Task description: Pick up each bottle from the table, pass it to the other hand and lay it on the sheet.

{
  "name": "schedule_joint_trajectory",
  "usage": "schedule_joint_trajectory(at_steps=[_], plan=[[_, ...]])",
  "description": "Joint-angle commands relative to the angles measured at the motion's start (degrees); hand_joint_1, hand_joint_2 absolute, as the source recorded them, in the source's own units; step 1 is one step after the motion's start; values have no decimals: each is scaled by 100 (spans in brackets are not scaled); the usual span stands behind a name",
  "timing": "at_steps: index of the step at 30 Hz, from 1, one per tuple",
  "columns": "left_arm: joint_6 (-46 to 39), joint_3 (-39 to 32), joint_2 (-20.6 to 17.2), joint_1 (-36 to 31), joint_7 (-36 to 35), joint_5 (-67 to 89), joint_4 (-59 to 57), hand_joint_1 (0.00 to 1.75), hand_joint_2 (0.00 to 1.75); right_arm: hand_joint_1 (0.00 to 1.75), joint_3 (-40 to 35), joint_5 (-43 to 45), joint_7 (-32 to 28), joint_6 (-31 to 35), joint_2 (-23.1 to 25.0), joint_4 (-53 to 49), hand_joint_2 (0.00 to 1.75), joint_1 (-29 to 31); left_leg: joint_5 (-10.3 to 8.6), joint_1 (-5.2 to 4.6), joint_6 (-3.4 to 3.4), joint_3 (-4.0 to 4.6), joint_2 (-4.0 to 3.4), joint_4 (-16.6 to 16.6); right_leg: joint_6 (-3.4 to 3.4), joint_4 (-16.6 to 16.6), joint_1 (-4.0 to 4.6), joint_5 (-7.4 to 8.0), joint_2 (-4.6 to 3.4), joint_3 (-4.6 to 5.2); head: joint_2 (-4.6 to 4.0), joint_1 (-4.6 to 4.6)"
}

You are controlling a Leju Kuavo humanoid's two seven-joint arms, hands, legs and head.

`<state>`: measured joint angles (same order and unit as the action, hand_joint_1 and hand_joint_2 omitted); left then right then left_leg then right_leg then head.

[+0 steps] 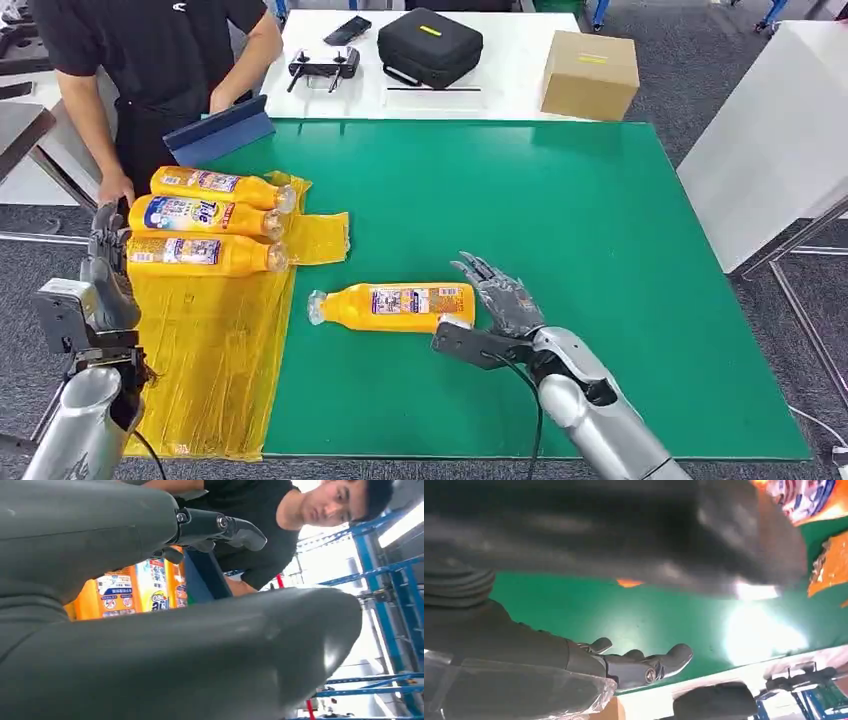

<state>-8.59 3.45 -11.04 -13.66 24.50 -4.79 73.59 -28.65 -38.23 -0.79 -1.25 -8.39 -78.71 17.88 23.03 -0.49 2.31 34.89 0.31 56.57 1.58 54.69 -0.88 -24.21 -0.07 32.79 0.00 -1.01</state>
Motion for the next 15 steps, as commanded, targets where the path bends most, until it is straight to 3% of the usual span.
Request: schedule_joint_trajectory(at_steps=[1,15], plan=[[-17,-154,292,-178,-134,122,-164,0,0,0,-526,-142,107,-215,-114,177,175,108,5,1,-15,-20,3,-2,-9,-4,1,-5,5,-22,0,-2],[-115,-326,361,101,-273,328,57,0,0,0,-1414,-591,398,-114,166,1063,175,816,2,3,-10,-17,-11,-5,-5,-4,0,1,-9,-14,0,-2]])
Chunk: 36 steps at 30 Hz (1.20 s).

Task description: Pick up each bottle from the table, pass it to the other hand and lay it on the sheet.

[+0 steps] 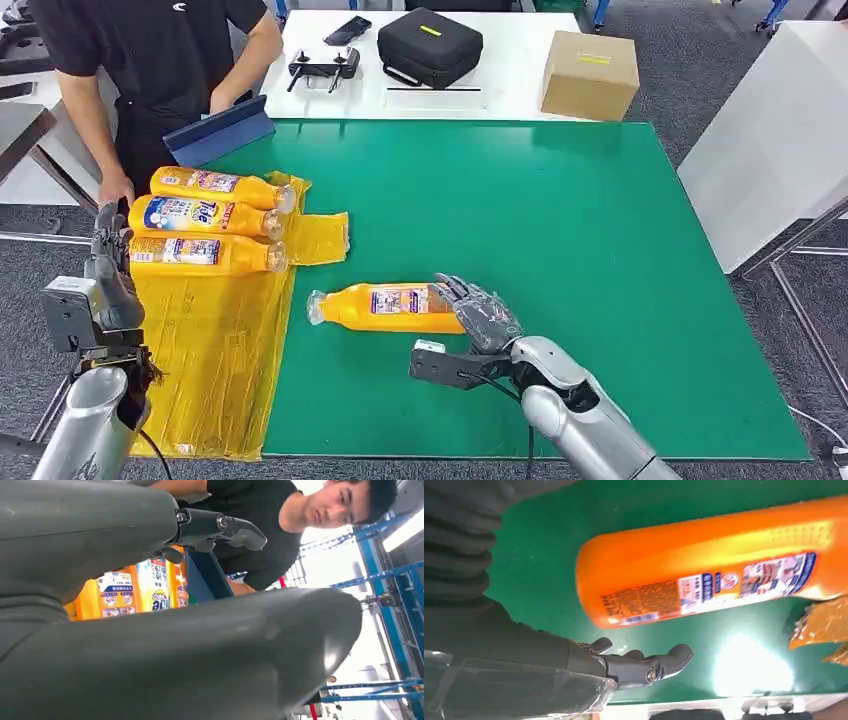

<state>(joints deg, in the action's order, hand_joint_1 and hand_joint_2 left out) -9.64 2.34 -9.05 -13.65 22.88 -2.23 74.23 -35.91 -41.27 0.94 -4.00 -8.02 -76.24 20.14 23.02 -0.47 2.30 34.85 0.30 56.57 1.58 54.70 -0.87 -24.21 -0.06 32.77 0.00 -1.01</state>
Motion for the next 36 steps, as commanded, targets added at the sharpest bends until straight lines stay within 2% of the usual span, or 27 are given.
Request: schedule_joint_trajectory(at_steps=[1,8,15,28,36], plan=[[-6,-226,156,128,-115,68,18,0,0,0,-725,-361,267,187,148,846,175,633,9,0,-13,-24,-14,-3,-8,-6,0,-4,-12,-22,0,0],[4,-274,228,281,-153,109,174,0,0,0,-1187,-1473,783,613,464,1103,175,1033,6,-1,-12,-12,-20,-3,-6,-2,-1,-1,-16,-17,0,0],[44,-185,243,17,-208,113,-92,0,0,0,-1383,-2232,1222,694,812,1465,175,1249,8,-1,-19,-21,-12,-1,-11,3,-1,-7,-10,-24,0,0],[70,-87,190,-208,-204,19,-362,0,0,0,-1330,-1944,937,547,1087,2123,175,1324,6,1,-18,-25,0,-2,-10,-2,1,-8,3,-28,0,-2],[48,-72,129,-320,-169,-58,-505,0,0,0,-1368,-1875,976,508,1202,2515,175,1386,2,0,-15,-19,1,-5,-8,-3,0,-4,2,-21,0,0]])
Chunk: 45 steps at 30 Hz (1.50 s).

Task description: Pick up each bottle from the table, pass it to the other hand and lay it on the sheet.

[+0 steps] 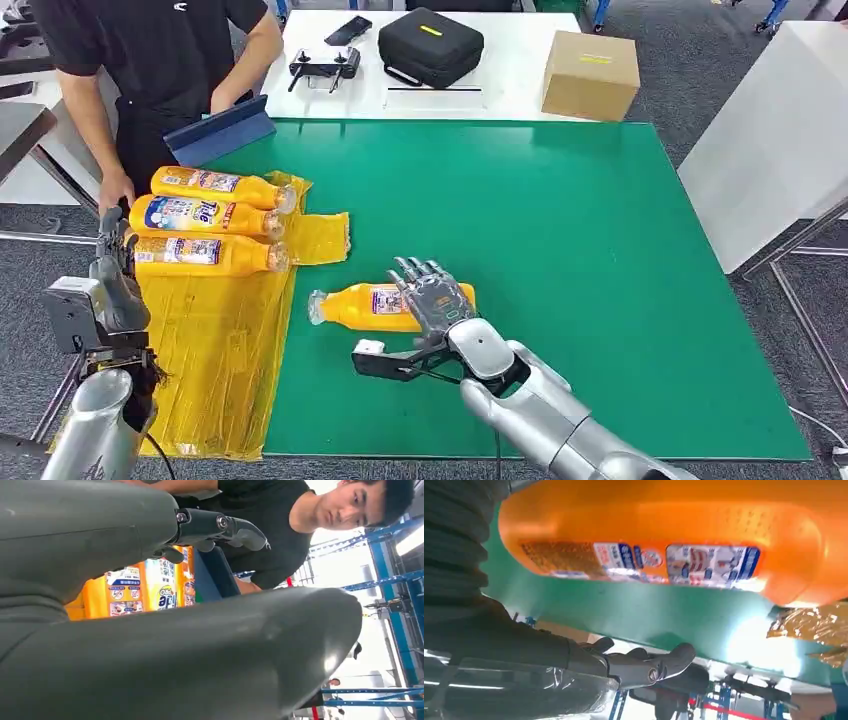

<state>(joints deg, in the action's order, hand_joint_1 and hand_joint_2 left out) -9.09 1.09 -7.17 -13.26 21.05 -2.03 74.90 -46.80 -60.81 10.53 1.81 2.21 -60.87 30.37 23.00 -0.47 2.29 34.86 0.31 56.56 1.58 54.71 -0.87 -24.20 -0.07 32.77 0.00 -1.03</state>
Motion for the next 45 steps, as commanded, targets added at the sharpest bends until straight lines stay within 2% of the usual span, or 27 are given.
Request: schedule_joint_trajectory(at_steps=[1,19,38,43,44,45], plan=[[-7,53,-59,-359,14,-77,-572,0,0,0,-280,79,17,-73,179,978,175,364,1,0,-9,-11,-1,-4,-5,-3,-1,-2,1,-11,0,0],[-14,-40,-82,-91,14,-129,-372,0,0,0,-95,-421,431,206,233,1739,175,445,7,0,-14,-22,-6,-4,-8,-4,-1,-6,-2,-27,0,0],[3,-41,21,-159,-13,-114,-349,0,0,0,67,-363,390,130,278,2122,175,444,0,1,-13,-42,4,-5,-8,-6,-1,-2,8,-32,0,2],[38,-14,-7,-337,-14,-130,-579,0,0,0,222,-298,415,-35,453,2911,175,638,-2,1,-13,-49,8,-5,-8,-6,-2,-1,13,-37,0,0],[38,-15,-11,-347,-14,-130,-582,0,0,106,223,-297,406,-38,435,2934,175,622,0,4,-20,-56,7,-6,-13,-8,1,-2,13,-45,0,2],[43,-7,-21,-365,-14,-130,-626,0,0,157,233,-297,405,-62,452,3002,175,632,-1,5,-16,-63,3,-6,-11,-9,1,-1,11,-49,0,2]])
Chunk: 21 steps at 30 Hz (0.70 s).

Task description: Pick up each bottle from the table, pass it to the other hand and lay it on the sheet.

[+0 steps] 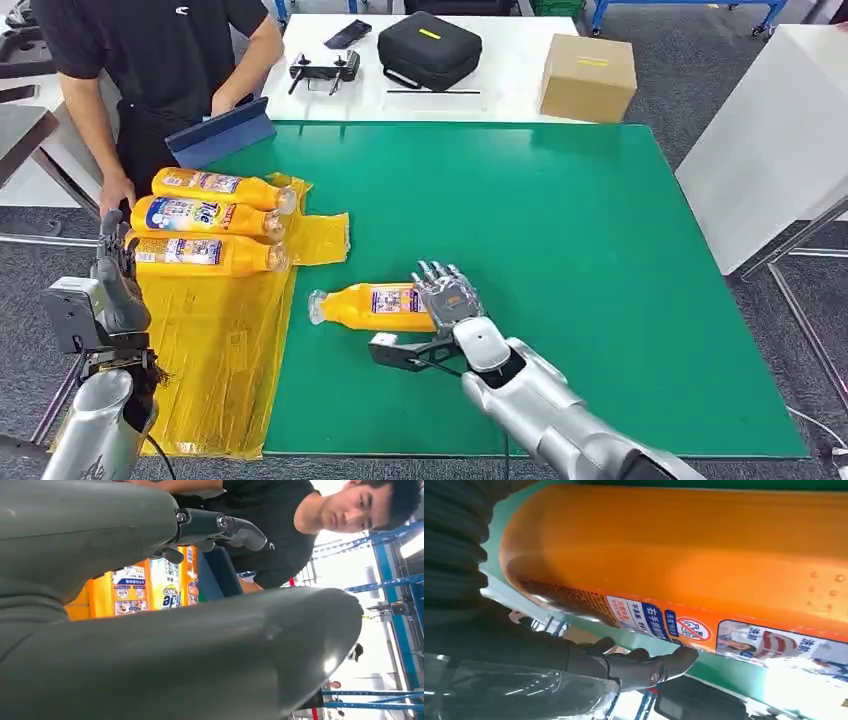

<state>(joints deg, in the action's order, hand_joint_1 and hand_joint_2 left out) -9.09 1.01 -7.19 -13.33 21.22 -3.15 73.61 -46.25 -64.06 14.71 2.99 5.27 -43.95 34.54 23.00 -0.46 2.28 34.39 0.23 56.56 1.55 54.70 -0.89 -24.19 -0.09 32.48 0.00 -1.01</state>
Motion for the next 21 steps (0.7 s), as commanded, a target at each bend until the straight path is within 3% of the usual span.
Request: schedule_joint_trajectory(at_steps=[1,21], plan=[[49,9,-35,-365,-12,-25,-521,0,0,171,156,-17,15,-169,166,1400,175,222,-2,2,-11,-19,12,-5,-6,-7,1,-1,14,-21,0,-2],[71,76,-9,-401,-9,-53,-515,0,0,175,328,1,4,-132,71,1154,175,-10,-6,5,-22,-49,22,-10,-27,-13,3,2,21,4,0,-2]])
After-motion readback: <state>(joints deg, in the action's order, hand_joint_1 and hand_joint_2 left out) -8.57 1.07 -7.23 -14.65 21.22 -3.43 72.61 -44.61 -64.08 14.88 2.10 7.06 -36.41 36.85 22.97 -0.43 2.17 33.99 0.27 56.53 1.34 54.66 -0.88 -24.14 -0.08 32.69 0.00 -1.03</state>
